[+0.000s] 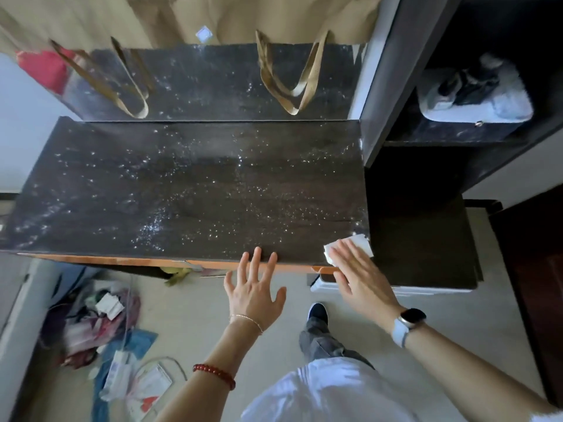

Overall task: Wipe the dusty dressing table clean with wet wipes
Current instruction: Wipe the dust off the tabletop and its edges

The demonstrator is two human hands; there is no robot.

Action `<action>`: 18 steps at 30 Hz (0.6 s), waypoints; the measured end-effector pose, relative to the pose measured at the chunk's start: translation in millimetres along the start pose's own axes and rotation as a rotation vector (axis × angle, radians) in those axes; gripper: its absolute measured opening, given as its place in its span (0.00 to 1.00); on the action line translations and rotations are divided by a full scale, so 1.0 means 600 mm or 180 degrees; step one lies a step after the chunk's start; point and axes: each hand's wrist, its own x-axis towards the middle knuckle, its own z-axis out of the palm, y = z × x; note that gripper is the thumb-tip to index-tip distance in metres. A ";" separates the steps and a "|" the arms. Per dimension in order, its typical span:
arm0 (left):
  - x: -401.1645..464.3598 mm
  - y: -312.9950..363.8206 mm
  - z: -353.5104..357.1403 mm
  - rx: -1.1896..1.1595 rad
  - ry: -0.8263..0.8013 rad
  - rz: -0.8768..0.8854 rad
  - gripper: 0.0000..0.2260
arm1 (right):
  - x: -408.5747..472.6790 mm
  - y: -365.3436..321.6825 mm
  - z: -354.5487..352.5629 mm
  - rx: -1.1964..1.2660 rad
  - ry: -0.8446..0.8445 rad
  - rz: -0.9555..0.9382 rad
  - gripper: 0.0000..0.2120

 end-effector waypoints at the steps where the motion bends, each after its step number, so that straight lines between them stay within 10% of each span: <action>1: 0.004 -0.001 -0.005 -0.0006 -0.0013 -0.0015 0.28 | 0.016 0.012 -0.007 -0.0138 -0.0119 -0.0024 0.23; 18: 0.187 0.016 -0.103 -0.0522 0.0232 0.0235 0.26 | 0.181 0.026 -0.033 -0.0164 -0.0474 0.1297 0.24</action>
